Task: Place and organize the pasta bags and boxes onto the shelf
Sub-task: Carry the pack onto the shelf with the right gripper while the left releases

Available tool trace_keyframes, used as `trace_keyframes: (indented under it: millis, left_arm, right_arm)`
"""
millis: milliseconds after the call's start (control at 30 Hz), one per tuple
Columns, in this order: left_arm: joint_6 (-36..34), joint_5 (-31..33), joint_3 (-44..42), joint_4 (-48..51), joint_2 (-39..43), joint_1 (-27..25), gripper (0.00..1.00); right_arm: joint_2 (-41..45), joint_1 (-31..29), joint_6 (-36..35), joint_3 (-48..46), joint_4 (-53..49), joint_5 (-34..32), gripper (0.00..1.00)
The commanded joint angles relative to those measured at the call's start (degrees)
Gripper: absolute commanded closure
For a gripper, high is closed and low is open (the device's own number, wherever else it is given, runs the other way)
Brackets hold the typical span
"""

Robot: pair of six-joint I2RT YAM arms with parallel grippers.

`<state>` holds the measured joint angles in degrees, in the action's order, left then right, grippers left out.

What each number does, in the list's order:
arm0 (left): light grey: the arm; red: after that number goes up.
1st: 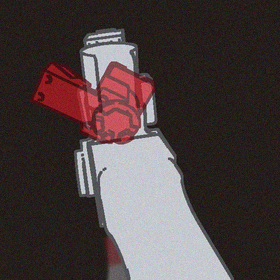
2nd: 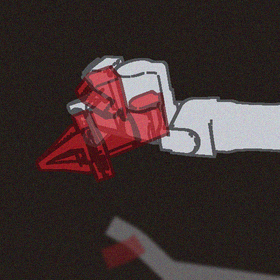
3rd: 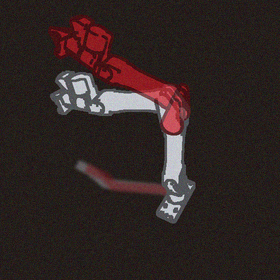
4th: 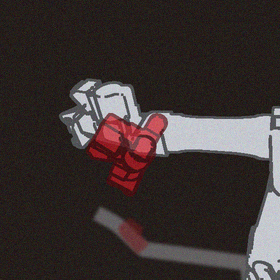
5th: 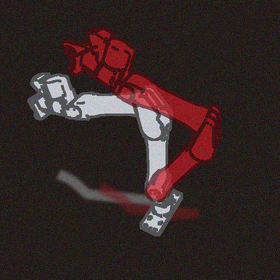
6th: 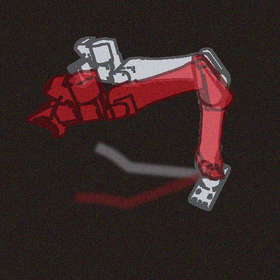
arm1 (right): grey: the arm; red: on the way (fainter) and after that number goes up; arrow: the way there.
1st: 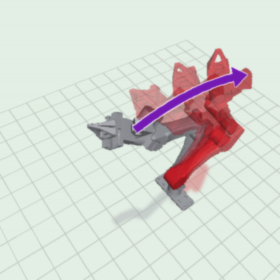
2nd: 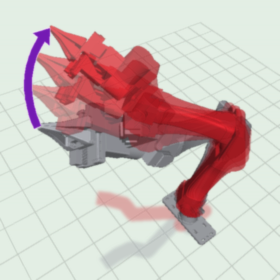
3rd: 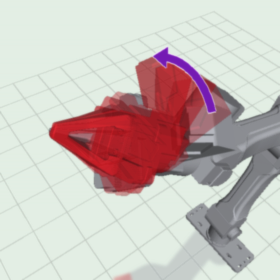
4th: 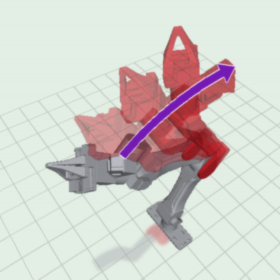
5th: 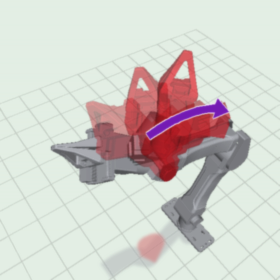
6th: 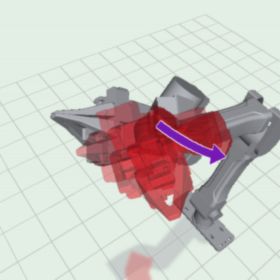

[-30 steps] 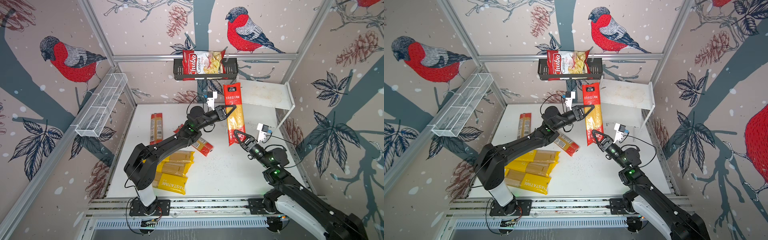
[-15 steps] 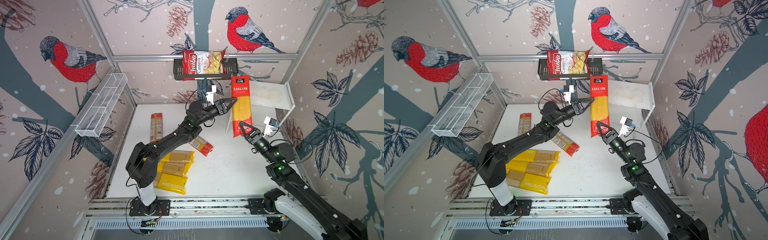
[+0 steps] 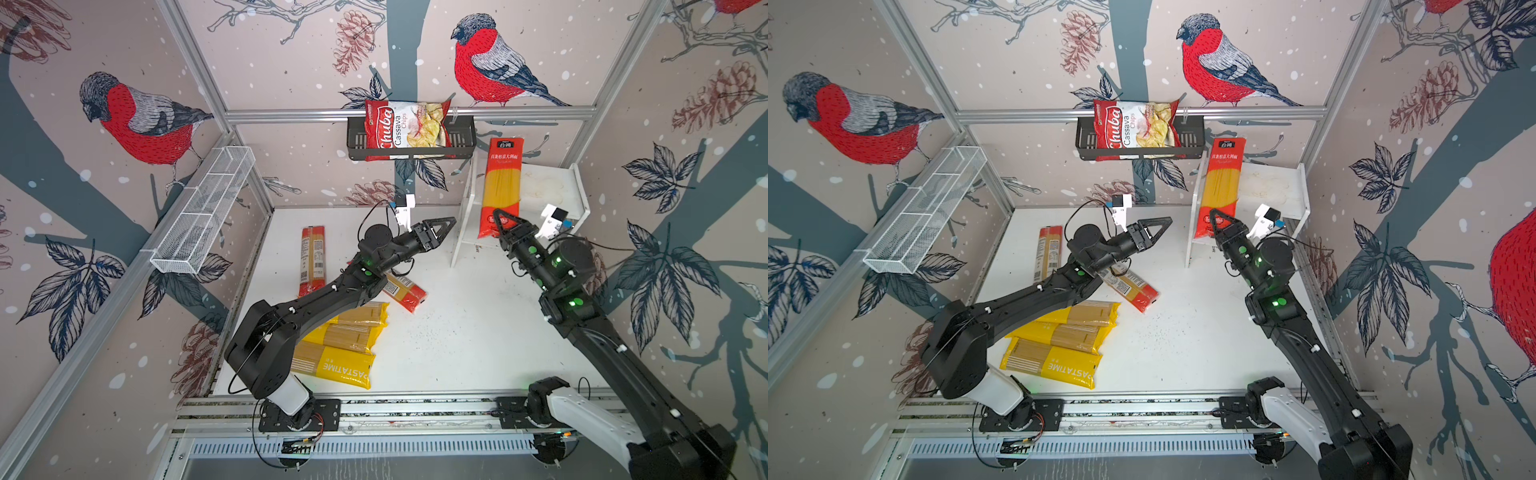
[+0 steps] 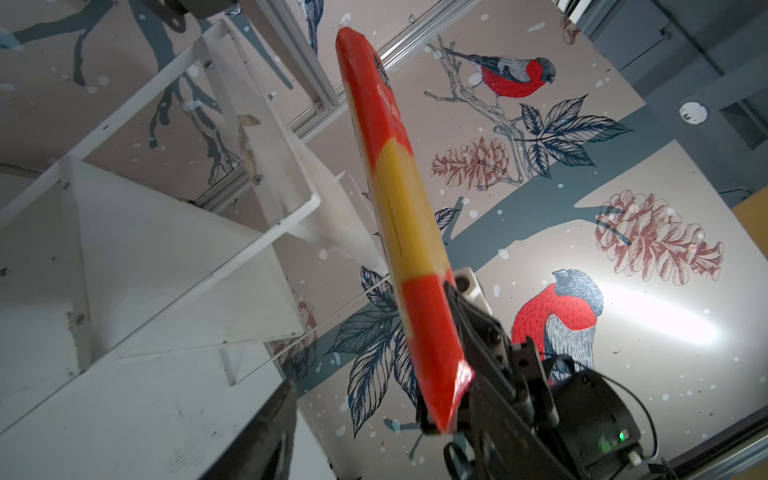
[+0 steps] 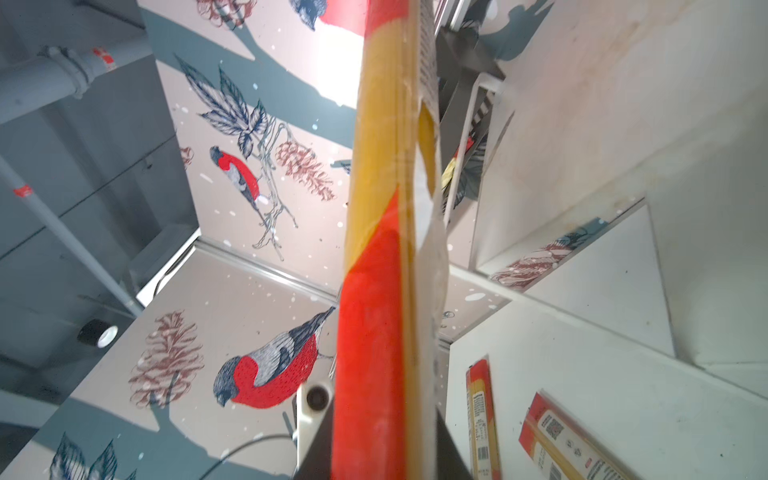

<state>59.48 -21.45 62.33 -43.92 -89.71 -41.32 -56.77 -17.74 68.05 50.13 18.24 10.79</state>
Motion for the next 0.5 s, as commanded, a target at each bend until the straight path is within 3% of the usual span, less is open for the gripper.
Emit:
trace_keyframes:
  millis: [0, 133, 333, 467]
  left_arm:
    - [-2.4, 2.2, -2.3, -1.6, 2.1, -0.6, 0.35]
    - [-4.8, 3.6, -4.1, 0.6, 3.9, -1.3, 0.35]
    - [-5.4, 4.1, -5.8, 0.7, 4.5, -1.8, 0.35]
    - [-5.5, 4.1, -6.5, 0.3, 4.0, -2.1, 0.35]
  right_arm:
    - [-3.7, 2.0, 1.8, 3.8, 1.4, 2.7, 0.88]
    - [-7.5, 3.2, 1.8, 6.9, 1.1, 5.6, 0.84]
    - [-5.9, 5.3, 1.8, 4.7, -0.8, 7.8, 0.48]
    - [-1.5, 5.4, 1.2, 0.8, -3.3, 7.5, 0.41]
